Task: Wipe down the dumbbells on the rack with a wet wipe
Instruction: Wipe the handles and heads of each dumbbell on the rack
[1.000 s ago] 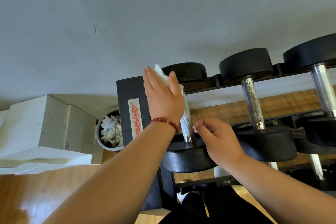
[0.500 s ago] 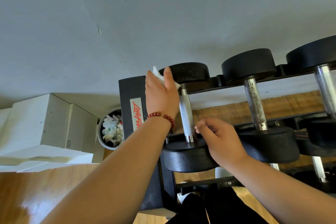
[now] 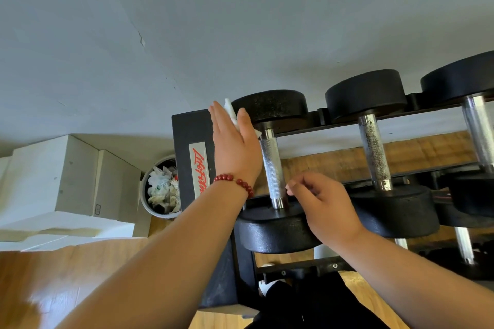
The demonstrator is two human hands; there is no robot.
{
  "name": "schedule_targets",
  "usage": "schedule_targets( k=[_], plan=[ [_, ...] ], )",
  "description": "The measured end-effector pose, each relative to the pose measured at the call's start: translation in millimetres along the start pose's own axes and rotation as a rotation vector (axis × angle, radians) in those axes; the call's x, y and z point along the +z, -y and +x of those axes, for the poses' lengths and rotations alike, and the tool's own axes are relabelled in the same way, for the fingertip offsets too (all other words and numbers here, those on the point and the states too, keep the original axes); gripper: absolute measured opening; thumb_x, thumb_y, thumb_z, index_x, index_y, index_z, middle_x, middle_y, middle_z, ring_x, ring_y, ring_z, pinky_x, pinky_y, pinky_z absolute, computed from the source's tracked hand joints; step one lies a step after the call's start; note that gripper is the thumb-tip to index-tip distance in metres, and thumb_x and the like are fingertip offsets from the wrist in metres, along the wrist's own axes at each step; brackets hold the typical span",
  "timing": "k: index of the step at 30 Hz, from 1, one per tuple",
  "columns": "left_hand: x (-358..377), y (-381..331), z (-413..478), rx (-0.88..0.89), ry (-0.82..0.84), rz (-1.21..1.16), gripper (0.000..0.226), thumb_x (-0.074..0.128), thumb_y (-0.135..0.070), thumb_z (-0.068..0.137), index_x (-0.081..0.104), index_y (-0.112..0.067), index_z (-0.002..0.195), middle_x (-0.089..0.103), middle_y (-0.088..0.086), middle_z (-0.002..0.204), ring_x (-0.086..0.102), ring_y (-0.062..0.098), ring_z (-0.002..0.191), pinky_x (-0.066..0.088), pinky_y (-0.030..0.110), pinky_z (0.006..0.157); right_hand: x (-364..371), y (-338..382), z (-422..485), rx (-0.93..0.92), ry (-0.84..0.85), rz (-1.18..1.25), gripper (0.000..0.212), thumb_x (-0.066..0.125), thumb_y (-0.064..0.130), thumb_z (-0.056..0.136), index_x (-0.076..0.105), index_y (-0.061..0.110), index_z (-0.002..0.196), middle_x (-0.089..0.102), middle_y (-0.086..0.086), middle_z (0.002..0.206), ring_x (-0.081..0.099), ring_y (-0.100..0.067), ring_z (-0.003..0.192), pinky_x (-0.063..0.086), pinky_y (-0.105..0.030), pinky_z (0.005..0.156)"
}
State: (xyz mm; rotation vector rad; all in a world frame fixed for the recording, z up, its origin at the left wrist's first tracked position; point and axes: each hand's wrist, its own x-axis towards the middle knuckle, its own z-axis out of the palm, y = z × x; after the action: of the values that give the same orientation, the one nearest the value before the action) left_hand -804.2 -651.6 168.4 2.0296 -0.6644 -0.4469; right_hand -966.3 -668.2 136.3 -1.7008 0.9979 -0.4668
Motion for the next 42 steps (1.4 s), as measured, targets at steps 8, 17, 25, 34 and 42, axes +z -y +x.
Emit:
schedule_targets(
  k=[8, 17, 25, 34, 42],
  plan=[
    [-14, 25, -40, 0.243, 0.171, 0.178, 0.074, 0.011, -0.062, 0.09, -0.011, -0.03, 0.152, -0.022, -0.015, 0.158, 0.0, 0.011, 0.15, 0.028, 0.038, 0.118, 0, -1, -1, -0.023, -0.012, 0.006, 0.02, 0.058, 0.016, 0.093, 0.067, 0.021, 0.075, 0.064, 0.008, 0.074, 0.058, -0.005, 0.073, 0.041, -0.012, 0.064],
    [-29, 51, -110, 0.187, 0.415, 0.209, 0.038, 0.024, -0.042, 0.103, 0.008, -0.047, 0.137, 0.003, -0.031, 0.15, -0.001, -0.018, 0.137, 0.006, 0.003, 0.11, -2, -12, -14, -0.024, 0.061, 0.045, 0.021, 0.057, 0.027, 0.093, 0.07, 0.019, 0.079, 0.065, 0.005, 0.078, 0.06, -0.009, 0.079, 0.047, -0.023, 0.069],
    [-21, 52, -134, 0.216, 0.294, 0.331, 0.046, 0.022, -0.04, 0.104, 0.013, -0.034, 0.148, 0.006, -0.023, 0.153, -0.008, -0.02, 0.136, -0.001, 0.008, 0.112, -14, -30, -32, -0.148, 0.139, -0.029, 0.033, 0.036, 0.05, 0.092, 0.06, 0.027, 0.092, 0.057, 0.011, 0.094, 0.049, -0.002, 0.098, 0.038, -0.013, 0.084],
    [-4, 39, -162, 0.278, 0.199, 0.457, 0.053, 0.008, -0.046, 0.097, 0.0, -0.029, 0.146, -0.012, -0.023, 0.15, -0.024, -0.021, 0.132, -0.015, 0.009, 0.111, -21, -41, -24, -0.257, 0.235, -0.057, 0.05, 0.029, 0.056, 0.091, 0.06, 0.018, 0.102, 0.057, 0.003, 0.095, 0.052, -0.007, 0.095, 0.045, -0.027, 0.085],
    [15, 29, -179, 0.182, 0.104, 0.511, 0.057, 0.0, -0.047, 0.094, -0.011, -0.028, 0.146, -0.022, -0.018, 0.153, -0.03, -0.01, 0.136, -0.02, 0.014, 0.11, -28, -41, -24, -0.292, 0.307, -0.07, 0.046, 0.028, 0.055, 0.093, 0.058, 0.022, 0.103, 0.057, 0.004, 0.099, 0.051, -0.003, 0.098, 0.04, -0.015, 0.084]
  ],
)
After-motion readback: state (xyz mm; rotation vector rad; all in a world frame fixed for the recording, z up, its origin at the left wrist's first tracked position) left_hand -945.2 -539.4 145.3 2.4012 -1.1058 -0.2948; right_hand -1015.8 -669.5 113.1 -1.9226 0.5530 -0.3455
